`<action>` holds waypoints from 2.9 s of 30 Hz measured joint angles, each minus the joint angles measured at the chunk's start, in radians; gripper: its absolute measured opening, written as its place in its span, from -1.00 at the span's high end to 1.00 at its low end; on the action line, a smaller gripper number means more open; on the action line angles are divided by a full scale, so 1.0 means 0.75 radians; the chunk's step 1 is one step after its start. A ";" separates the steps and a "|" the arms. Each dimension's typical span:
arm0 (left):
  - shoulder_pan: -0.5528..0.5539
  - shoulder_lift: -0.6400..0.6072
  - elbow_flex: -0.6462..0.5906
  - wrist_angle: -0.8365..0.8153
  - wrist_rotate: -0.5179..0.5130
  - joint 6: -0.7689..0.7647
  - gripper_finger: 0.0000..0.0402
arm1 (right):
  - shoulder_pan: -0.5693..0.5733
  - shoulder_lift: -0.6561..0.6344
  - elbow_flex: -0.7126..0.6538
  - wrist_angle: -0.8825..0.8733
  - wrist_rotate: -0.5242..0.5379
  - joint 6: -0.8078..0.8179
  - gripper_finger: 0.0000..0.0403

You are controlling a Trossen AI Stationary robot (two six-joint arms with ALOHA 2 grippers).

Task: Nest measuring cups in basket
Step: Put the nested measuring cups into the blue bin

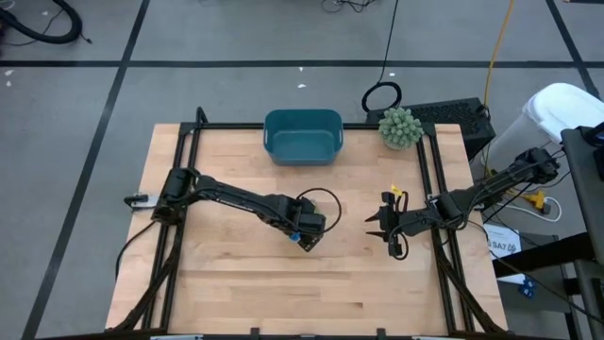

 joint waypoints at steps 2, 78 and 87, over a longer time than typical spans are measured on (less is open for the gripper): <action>0.000 0.008 -0.001 -0.007 0.001 0.000 -0.92 | 0.000 0.000 0.000 0.001 0.000 0.000 0.22; 0.008 0.061 -0.001 -0.011 0.029 -0.010 0.10 | 0.000 0.000 0.001 -0.028 -0.040 0.071 0.22; 0.010 0.061 -0.001 -0.011 0.023 0.000 0.17 | 0.000 0.000 0.001 -0.029 -0.040 0.071 0.22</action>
